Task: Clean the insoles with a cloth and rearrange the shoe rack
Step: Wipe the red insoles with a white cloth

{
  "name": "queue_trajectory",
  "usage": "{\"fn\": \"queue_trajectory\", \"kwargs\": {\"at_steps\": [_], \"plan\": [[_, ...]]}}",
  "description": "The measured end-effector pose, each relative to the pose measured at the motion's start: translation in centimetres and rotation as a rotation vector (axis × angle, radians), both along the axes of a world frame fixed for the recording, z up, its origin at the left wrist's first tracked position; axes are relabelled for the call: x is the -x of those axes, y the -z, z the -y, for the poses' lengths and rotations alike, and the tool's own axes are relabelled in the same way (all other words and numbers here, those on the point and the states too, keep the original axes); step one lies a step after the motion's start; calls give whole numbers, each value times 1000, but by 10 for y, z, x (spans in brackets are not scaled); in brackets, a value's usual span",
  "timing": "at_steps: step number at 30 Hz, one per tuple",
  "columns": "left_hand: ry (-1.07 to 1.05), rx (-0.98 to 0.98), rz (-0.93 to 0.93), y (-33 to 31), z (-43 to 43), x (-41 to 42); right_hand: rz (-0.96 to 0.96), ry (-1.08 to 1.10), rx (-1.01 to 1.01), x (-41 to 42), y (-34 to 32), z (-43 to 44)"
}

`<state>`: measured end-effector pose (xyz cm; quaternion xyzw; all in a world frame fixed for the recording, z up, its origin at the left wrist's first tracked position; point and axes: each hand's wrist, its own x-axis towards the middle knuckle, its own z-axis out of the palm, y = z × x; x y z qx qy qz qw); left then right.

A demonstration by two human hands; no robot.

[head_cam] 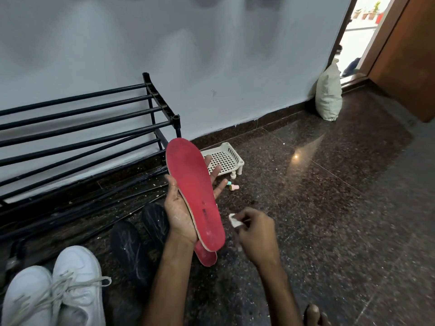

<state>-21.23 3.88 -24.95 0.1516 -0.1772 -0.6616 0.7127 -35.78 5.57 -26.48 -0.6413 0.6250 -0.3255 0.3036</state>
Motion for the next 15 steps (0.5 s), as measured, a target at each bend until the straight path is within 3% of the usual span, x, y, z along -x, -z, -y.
{"fn": "queue_trajectory", "kwargs": {"at_steps": [2,5,7,10,12,15], "plan": [[-2,-5,33,-2,1,-1,238,98,-45,3,-5,5],[2,-29,43,2,2,-2,626,14,-238,-1,-17,8],[1,-64,33,7,2,0,748,-27,-271,-7,-24,3],[-6,-132,55,14,3,3,564,70,78,-13,-32,-3],[34,-156,66,7,2,5,369,-45,350,-20,-35,-2],[-22,-165,85,4,2,10,106,-266,456,-37,-26,-5]]}}
